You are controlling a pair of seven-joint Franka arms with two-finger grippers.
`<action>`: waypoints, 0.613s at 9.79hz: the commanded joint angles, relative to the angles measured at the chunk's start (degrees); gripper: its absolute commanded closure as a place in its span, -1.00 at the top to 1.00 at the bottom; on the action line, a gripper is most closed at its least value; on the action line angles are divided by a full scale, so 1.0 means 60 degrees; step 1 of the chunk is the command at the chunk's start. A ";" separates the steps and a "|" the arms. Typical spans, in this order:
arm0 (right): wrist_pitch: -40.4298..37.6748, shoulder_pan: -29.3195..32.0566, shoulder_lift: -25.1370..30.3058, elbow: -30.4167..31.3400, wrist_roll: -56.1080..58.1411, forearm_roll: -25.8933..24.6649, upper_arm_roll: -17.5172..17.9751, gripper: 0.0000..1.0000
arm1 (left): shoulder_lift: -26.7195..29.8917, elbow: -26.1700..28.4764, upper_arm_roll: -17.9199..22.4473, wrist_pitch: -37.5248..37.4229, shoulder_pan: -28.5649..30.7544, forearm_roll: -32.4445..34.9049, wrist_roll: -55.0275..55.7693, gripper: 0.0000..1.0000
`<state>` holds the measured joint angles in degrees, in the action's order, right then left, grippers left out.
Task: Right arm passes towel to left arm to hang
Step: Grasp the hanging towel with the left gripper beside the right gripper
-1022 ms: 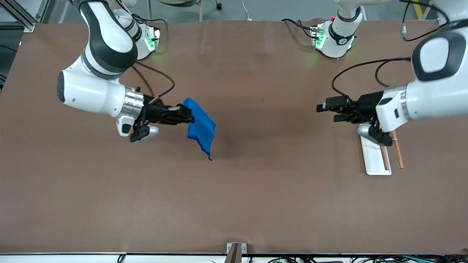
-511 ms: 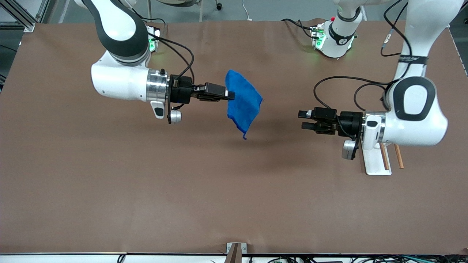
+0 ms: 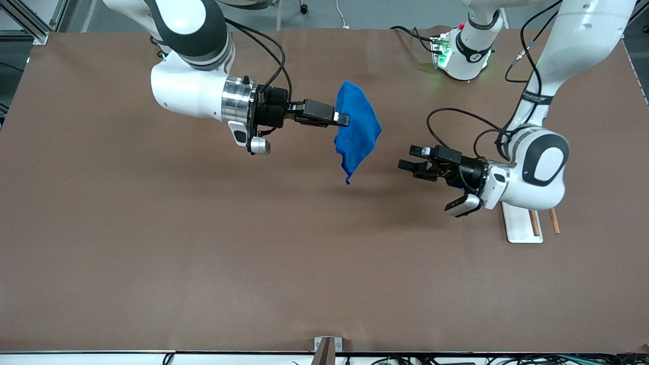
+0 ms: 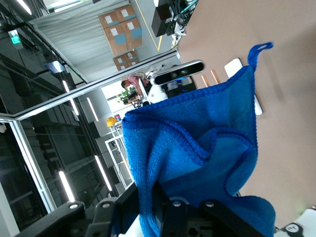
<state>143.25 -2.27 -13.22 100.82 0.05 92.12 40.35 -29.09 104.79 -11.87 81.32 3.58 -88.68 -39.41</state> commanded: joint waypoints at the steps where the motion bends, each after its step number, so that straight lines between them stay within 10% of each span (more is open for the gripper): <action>1: 0.0411 -0.0266 -0.0433 -0.0470 0.0080 0.0261 0.0072 -1.00 | -0.0964 0.0025 -0.0450 -0.0369 -0.0097 -0.1094 -0.0725 1.00; 6: 0.0441 -0.0355 -0.0638 -0.0529 0.0080 0.0203 0.0072 -1.00 | -0.1318 -0.0034 -0.1273 -0.0370 -0.0127 -0.1993 -0.0697 0.97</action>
<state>145.15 -3.91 -16.14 98.94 0.08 92.25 40.39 -35.20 104.80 -19.47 79.08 2.74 -100.17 -43.11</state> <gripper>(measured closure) 0.863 0.013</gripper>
